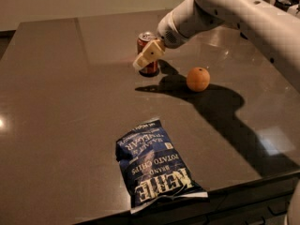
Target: Move coke can near blue chip bag
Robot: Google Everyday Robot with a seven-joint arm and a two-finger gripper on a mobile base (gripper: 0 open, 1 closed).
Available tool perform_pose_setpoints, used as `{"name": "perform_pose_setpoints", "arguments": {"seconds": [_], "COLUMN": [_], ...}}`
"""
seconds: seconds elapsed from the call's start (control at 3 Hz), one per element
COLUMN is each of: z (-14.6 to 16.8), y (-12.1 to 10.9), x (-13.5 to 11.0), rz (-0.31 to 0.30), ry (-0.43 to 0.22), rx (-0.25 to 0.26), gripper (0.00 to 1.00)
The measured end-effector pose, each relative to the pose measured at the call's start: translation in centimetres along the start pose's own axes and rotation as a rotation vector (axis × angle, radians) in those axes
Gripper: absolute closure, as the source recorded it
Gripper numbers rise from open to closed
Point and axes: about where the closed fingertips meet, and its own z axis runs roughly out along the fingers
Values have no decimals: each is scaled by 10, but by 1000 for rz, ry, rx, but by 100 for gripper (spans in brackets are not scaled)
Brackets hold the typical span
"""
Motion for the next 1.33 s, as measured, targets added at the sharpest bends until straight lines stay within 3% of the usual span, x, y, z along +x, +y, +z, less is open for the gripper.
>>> {"name": "perform_pose_setpoints", "arguments": {"seconds": [0.33, 0.67, 1.0, 1.33], "z": [12, 6, -14, -36], "y": [-1, 5, 16, 43], "x": [-4, -9, -8, -5], "rz": [11, 6, -11, -37], "ry": [-7, -33, -54, -73], "rx": [-22, -56, -73, -119], "gripper": [34, 66, 89, 100]}}
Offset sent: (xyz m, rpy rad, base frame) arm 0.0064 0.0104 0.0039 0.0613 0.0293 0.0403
